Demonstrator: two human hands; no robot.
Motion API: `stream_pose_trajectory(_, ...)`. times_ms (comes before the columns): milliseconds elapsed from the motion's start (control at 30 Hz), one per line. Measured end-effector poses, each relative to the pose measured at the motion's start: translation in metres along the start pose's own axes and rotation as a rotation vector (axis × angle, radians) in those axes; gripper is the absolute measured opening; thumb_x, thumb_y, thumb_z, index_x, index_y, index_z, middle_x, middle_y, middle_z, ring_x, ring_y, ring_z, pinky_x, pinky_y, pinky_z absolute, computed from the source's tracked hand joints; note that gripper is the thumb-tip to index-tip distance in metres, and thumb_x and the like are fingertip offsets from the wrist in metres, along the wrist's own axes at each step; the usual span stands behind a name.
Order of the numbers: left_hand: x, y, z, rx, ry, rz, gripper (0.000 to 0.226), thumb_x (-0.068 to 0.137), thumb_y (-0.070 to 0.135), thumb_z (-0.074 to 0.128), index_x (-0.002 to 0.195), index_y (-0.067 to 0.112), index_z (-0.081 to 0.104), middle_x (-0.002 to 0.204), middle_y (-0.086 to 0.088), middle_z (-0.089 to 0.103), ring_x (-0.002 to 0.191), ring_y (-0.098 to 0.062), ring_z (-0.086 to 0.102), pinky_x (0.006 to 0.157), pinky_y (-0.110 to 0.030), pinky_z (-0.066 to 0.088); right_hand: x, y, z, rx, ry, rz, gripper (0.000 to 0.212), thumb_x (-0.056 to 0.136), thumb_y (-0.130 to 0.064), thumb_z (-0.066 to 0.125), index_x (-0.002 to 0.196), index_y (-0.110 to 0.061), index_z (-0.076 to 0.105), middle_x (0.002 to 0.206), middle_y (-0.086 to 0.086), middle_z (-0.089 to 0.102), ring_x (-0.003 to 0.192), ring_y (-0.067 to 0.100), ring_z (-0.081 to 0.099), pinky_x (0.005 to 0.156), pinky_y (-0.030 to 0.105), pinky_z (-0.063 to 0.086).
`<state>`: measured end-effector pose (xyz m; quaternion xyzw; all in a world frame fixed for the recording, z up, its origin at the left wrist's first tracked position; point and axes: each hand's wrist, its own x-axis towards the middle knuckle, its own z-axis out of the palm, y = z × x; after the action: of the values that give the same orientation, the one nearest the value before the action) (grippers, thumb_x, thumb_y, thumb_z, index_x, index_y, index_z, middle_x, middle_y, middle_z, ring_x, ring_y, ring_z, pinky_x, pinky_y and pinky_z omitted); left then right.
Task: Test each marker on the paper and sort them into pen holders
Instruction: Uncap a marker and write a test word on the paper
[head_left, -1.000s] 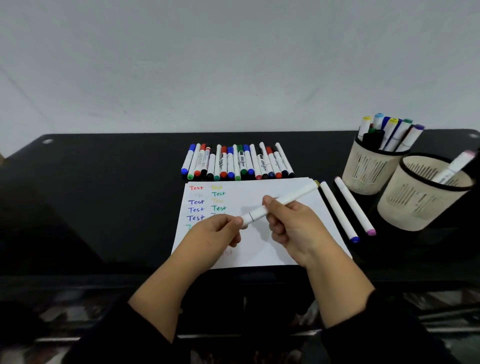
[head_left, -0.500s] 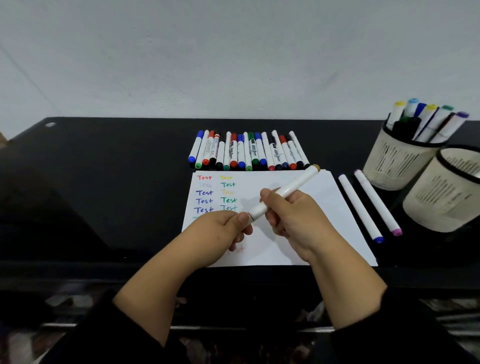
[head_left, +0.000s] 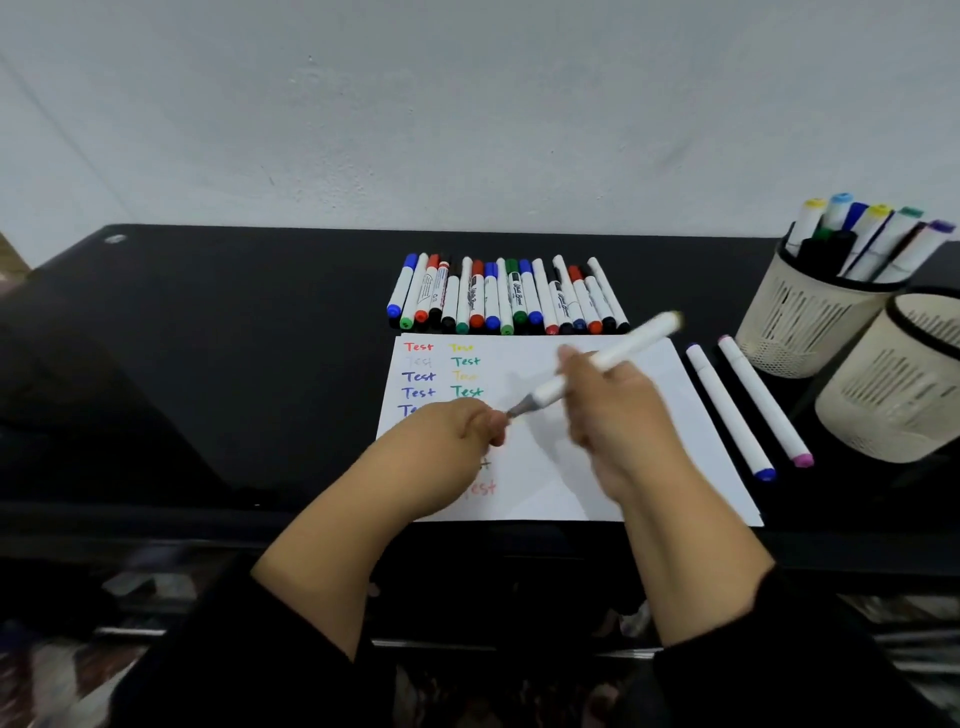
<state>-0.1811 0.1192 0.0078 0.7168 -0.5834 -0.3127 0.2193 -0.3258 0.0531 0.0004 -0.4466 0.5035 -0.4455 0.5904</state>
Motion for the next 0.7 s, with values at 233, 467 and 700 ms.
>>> stream_pose_trajectory(233, -0.001, -0.017, -0.017, 0.054, 0.151, -0.058, 0.033, 0.096, 0.050, 0.029, 0.097, 0.032, 0.056, 0.094, 0.001, 0.061, 0.087, -0.018, 0.059, 0.070, -0.031, 0.047, 0.011, -0.004, -0.019, 0.193, 0.085, 0.037, 0.022, 0.094, -0.023, 0.056, 0.074, -0.015, 0.051, 0.039, -0.010, 0.034, 0.033, 0.004, 0.026, 0.034, 0.017, 0.023)
stream_pose_trajectory(467, 0.013, -0.022, -0.006, 0.031, 0.211, -0.064, 0.015, 0.093, 0.047, 0.046, 0.095, 0.035, 0.056, 0.076, 0.010, 0.058, 0.065, -0.006, 0.054, 0.054, -0.024, 0.039, 0.016, -0.003, -0.015, 0.186, 0.082, 0.087, 0.020, 0.094, -0.031, 0.058, 0.082, -0.015, 0.061, 0.049, -0.002, 0.052, 0.041, 0.007, 0.038, 0.037, 0.017, 0.030)
stream_pose_trajectory(700, 0.041, -0.024, -0.011, -0.006, 0.274, -0.056, 0.023, 0.092, 0.045, 0.051, 0.109, 0.035, 0.060, 0.080, 0.015, 0.058, 0.071, -0.003, 0.053, 0.056, -0.022, 0.039, 0.048, -0.022, 0.008, 0.018, 0.051, -0.052, 0.014, 0.090, -0.026, 0.064, 0.090, -0.012, 0.066, 0.061, 0.002, 0.065, 0.050, 0.008, 0.050, 0.047, 0.020, 0.040)
